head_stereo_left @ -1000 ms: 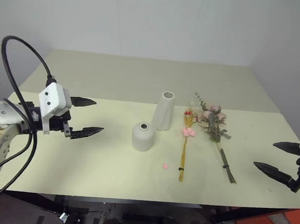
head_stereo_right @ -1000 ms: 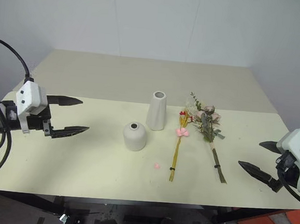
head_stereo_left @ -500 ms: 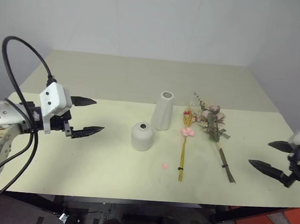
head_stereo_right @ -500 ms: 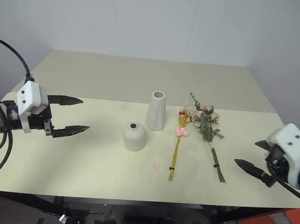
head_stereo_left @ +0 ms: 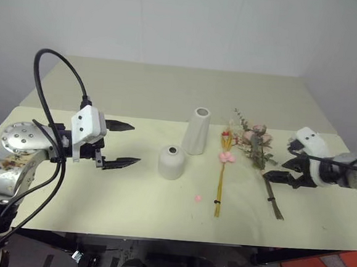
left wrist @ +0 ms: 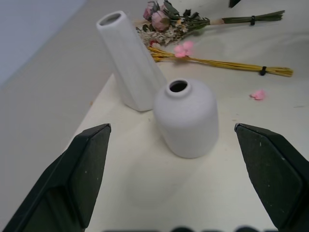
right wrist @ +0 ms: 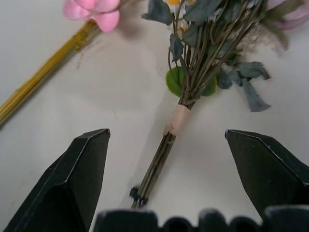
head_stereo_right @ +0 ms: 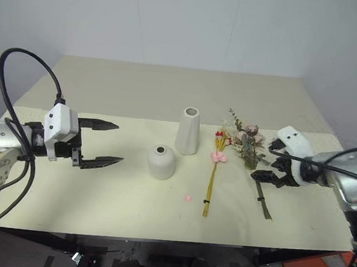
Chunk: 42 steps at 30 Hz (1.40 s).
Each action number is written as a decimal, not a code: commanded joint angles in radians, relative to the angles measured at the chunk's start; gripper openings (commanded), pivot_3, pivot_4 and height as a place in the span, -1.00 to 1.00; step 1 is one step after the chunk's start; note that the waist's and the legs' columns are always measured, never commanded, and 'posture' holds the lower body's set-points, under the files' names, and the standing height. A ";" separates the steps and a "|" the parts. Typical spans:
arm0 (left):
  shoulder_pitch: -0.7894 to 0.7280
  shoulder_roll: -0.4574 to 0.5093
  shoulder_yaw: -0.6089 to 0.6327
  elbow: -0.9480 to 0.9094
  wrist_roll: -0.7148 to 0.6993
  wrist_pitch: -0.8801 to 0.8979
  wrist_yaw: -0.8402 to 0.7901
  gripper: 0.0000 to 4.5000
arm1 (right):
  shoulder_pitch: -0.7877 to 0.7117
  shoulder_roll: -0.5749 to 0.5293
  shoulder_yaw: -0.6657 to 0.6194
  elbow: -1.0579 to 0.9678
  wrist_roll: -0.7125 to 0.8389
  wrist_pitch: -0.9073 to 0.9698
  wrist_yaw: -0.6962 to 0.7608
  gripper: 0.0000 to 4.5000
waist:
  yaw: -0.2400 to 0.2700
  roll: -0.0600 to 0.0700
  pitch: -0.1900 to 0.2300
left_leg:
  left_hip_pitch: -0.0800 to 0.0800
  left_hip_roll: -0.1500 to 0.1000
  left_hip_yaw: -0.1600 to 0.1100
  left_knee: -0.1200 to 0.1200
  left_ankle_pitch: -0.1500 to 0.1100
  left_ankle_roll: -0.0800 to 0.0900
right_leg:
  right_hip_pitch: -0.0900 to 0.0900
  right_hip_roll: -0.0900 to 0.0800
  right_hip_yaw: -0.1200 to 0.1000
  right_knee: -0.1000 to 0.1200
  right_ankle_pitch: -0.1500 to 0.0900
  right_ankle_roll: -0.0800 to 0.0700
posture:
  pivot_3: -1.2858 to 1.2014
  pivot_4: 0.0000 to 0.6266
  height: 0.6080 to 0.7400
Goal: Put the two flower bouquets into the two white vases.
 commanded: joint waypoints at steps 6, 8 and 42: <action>0.017 -0.005 0.033 -0.056 -0.021 0.003 0.028 0.99 | -0.123 0.083 0.090 0.235 -0.098 -0.037 0.011 1.00 | 0.001 0.000 0.000 | -0.001 0.000 0.000 0.000 0.000 0.000 | -0.001 0.000 0.000 0.000 0.000 0.000 | 0.03 -0.52 1.00; 0.025 0.000 0.034 -0.056 -0.018 0.002 0.029 1.00 | -0.146 0.112 0.094 0.282 -0.121 -0.047 -0.001 0.83 | -0.001 0.000 0.000 | 0.000 0.000 0.000 0.000 0.000 0.000 | -0.001 0.000 0.000 0.001 0.000 0.000 | 0.03 -0.52 1.00; 0.020 0.026 0.030 -0.040 0.015 0.004 0.040 1.00 | -0.170 0.567 -0.499 -0.008 -0.012 -0.855 -0.495 -0.93 | -0.004 0.002 0.001 | 0.000 0.000 -0.001 -0.001 0.001 -0.001 | -0.002 0.001 0.000 0.003 0.002 -0.001 | 0.03 -0.52 1.00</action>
